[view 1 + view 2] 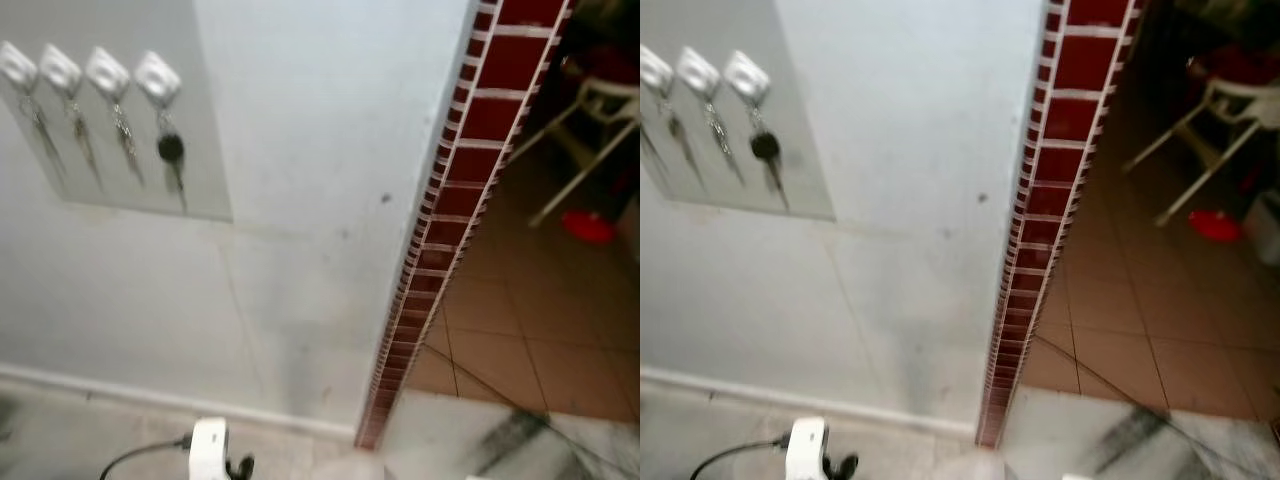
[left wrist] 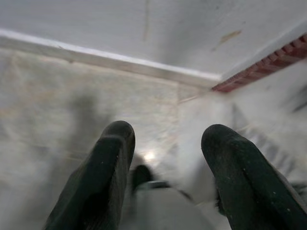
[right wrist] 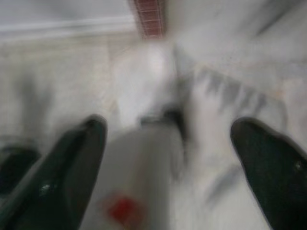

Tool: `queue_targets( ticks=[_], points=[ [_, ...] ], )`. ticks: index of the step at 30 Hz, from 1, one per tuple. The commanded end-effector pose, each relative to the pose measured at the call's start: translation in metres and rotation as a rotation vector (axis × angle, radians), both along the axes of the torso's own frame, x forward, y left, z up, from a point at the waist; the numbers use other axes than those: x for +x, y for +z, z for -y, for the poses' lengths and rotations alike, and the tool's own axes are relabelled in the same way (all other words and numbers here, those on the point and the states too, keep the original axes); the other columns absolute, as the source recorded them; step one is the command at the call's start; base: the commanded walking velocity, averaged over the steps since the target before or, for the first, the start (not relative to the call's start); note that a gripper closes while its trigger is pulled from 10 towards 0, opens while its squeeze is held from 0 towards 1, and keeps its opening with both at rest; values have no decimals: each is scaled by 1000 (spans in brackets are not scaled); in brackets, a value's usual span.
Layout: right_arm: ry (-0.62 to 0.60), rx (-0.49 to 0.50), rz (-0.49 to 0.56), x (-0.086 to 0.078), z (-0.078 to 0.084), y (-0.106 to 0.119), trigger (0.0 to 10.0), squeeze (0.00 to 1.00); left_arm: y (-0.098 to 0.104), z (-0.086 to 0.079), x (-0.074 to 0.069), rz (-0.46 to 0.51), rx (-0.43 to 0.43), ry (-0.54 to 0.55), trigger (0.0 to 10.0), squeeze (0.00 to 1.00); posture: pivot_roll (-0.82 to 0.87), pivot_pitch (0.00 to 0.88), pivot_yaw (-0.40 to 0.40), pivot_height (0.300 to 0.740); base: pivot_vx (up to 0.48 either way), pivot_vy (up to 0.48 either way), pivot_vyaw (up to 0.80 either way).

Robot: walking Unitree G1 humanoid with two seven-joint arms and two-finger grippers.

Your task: Hang keys on a hook

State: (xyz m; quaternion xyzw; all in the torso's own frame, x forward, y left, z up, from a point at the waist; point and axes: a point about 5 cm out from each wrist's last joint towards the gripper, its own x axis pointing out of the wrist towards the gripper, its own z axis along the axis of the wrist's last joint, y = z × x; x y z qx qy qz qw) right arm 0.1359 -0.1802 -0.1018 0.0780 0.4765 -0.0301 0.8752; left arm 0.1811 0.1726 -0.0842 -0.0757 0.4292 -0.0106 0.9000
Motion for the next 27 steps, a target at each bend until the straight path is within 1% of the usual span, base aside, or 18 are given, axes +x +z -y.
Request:
queue_targets(
  ticks=[1,3,19,27],
  points=[
    [-10,-6,-43,-10,6,-3,10000,0,3,7,7,13,-9,-17,10000,0,-16,27,33,740,0,0,-469],
    [-12,-7,-43,-10,6,-3,10000,0,3,8,7,11,-3,-24,10000,0,-16,27,33,740,0,0,-425],
    [-30,-5,-34,-9,8,-3,10000,0,3,10,8,9,5,-44,10000,0,-20,41,33,740,0,0,0],
    [-36,-4,-31,-7,9,-2,10000,0,3,11,8,7,3,-50,10000,0,-21,41,31,740,0,-420,0]
  ],
)
